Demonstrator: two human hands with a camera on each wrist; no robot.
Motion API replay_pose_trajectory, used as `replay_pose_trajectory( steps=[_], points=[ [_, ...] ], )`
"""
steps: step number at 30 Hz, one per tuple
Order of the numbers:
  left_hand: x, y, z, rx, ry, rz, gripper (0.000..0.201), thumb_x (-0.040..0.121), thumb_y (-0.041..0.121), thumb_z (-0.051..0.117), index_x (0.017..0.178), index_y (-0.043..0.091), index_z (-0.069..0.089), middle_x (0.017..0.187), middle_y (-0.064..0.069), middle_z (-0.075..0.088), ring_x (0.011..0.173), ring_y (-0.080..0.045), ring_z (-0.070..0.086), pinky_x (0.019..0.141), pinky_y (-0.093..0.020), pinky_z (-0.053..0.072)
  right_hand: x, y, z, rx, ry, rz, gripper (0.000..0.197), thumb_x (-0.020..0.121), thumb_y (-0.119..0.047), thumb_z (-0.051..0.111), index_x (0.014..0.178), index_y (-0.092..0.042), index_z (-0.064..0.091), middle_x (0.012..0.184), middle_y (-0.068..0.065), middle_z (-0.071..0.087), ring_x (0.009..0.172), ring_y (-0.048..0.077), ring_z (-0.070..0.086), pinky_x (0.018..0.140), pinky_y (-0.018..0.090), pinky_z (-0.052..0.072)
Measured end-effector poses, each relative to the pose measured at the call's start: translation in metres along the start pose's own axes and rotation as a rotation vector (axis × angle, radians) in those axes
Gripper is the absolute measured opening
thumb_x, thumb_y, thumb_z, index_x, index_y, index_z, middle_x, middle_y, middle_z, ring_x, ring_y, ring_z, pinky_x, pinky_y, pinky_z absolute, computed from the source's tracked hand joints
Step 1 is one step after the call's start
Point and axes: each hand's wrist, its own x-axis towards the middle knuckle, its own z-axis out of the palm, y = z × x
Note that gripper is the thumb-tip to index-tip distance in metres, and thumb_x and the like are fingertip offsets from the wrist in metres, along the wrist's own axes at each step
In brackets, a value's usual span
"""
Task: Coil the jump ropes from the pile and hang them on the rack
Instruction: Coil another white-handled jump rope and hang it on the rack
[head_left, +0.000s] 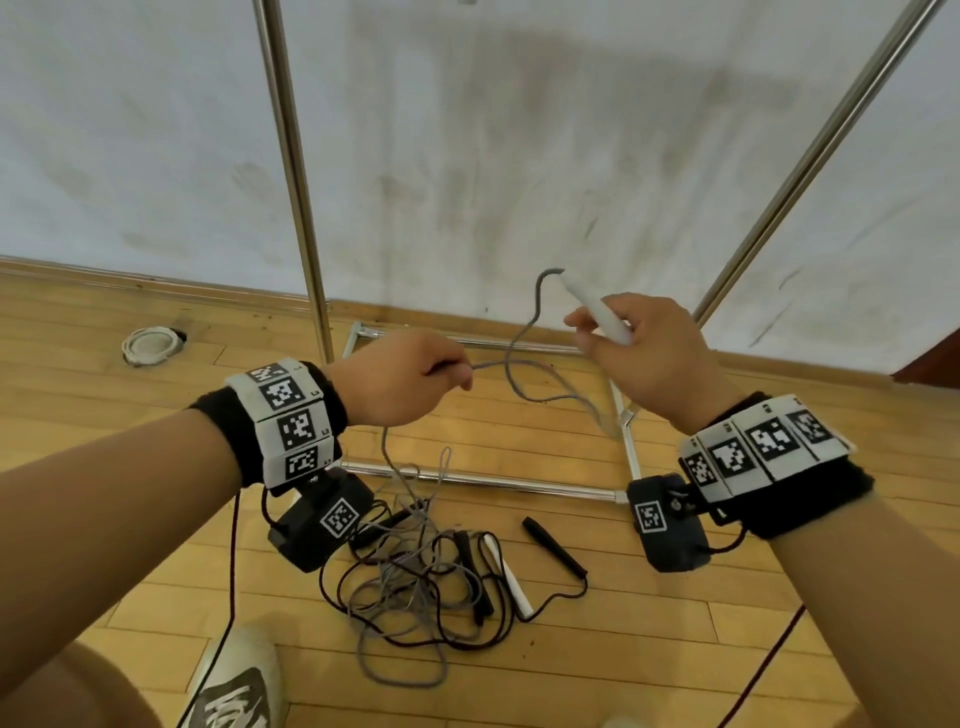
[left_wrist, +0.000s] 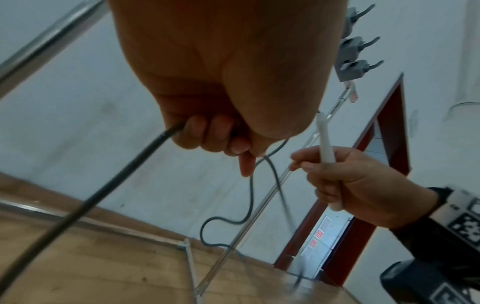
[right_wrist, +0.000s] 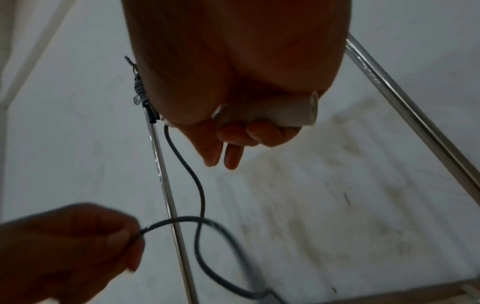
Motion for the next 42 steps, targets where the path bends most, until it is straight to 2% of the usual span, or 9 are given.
replay_pose_trajectory(
  steps=[6, 9, 14, 17, 21, 26, 29, 37, 42],
  points=[
    [0.002, 0.035, -0.004, -0.048, 0.172, 0.146, 0.026, 0.102, 0.028, 0.049, 0.087, 0.019, 0.068, 0.063, 0.005, 0.062, 0.053, -0.003, 0.056, 0.050, -0.015, 0.041, -0.015, -0.025, 0.033, 0.073, -0.154, -0.089, 0.012, 0.094, -0.030, 0.064, 0.084, -0.033, 0.069, 0.069, -0.007, 0.063, 0.060, 0.006, 0.055, 0.052, 0.015, 0.038],
    [0.000, 0.038, -0.010, -0.156, 0.190, 0.136, 0.025, 0.102, 0.028, 0.049, 0.080, 0.028, 0.061, 0.064, 0.011, 0.065, 0.054, -0.005, 0.062, 0.051, -0.016, 0.048, -0.013, -0.030, 0.033, 0.154, -0.093, -0.041, 0.022, 0.094, -0.031, 0.063, 0.084, -0.013, 0.069, 0.066, 0.001, 0.064, 0.054, 0.009, 0.050, 0.052, 0.020, 0.039],
    [-0.001, 0.017, 0.000, -0.137, -0.064, 0.077, 0.021, 0.104, 0.021, 0.041, 0.094, 0.024, 0.058, 0.085, 0.007, 0.068, 0.083, -0.005, 0.064, 0.078, -0.028, 0.050, -0.008, -0.033, 0.022, 0.193, -0.059, -0.043, 0.028, 0.095, -0.029, 0.063, 0.082, -0.004, 0.065, 0.058, -0.007, 0.047, 0.051, 0.003, 0.039, 0.051, 0.016, 0.032],
    [-0.001, 0.002, 0.009, -0.062, -0.158, 0.028, 0.025, 0.105, 0.026, 0.037, 0.091, 0.030, 0.057, 0.088, 0.012, 0.066, 0.081, 0.001, 0.059, 0.075, -0.025, 0.045, -0.005, -0.037, 0.016, 0.207, -0.001, -0.037, 0.033, 0.095, -0.031, 0.063, 0.085, 0.000, 0.067, 0.067, 0.018, 0.056, 0.058, 0.010, 0.045, 0.056, 0.025, 0.037],
    [-0.004, -0.015, 0.011, -0.011, -0.264, -0.037, 0.029, 0.106, 0.029, 0.036, 0.091, 0.025, 0.060, 0.090, 0.010, 0.068, 0.087, -0.007, 0.062, 0.082, -0.028, 0.048, 0.005, -0.036, -0.003, 0.344, 0.148, 0.007, 0.021, 0.092, -0.029, 0.067, 0.072, -0.022, 0.071, 0.060, 0.004, 0.060, 0.055, 0.008, 0.048, 0.052, 0.017, 0.040],
    [-0.003, -0.020, 0.005, 0.048, -0.082, -0.046, 0.028, 0.104, 0.030, 0.041, 0.088, 0.025, 0.064, 0.065, 0.008, 0.058, 0.059, 0.002, 0.054, 0.055, -0.013, 0.039, 0.009, -0.015, -0.009, 0.159, 0.059, 0.107, 0.008, 0.085, -0.021, 0.069, 0.086, -0.020, 0.078, 0.083, 0.003, 0.072, 0.073, 0.016, 0.065, 0.067, 0.035, 0.055],
    [-0.002, -0.010, 0.002, 0.034, 0.005, 0.017, 0.027, 0.104, 0.028, 0.044, 0.091, 0.023, 0.067, 0.053, 0.018, 0.056, 0.051, 0.005, 0.050, 0.050, -0.011, 0.035, 0.005, -0.011, 0.001, 0.038, 0.017, 0.070, 0.019, 0.085, -0.017, 0.071, 0.096, -0.032, 0.074, 0.103, -0.007, 0.070, 0.089, 0.009, 0.064, 0.075, 0.026, 0.052],
    [0.001, 0.028, -0.019, -0.013, 0.197, 0.211, 0.031, 0.101, 0.035, 0.049, 0.089, 0.016, 0.071, 0.057, 0.001, 0.054, 0.047, -0.005, 0.045, 0.048, -0.015, 0.037, -0.009, -0.032, 0.032, 0.102, -0.149, -0.058, 0.020, 0.096, -0.033, 0.061, 0.094, -0.015, 0.068, 0.080, 0.004, 0.063, 0.068, 0.012, 0.058, 0.061, 0.031, 0.044],
    [-0.002, 0.018, -0.016, -0.177, 0.015, 0.114, 0.025, 0.103, 0.031, 0.045, 0.088, 0.024, 0.063, 0.073, 0.007, 0.069, 0.069, -0.004, 0.068, 0.069, -0.025, 0.055, -0.006, -0.036, 0.025, 0.118, -0.032, -0.101, 0.023, 0.095, -0.030, 0.061, 0.082, -0.012, 0.064, 0.067, 0.003, 0.059, 0.058, 0.010, 0.049, 0.055, 0.020, 0.038]
  ],
)
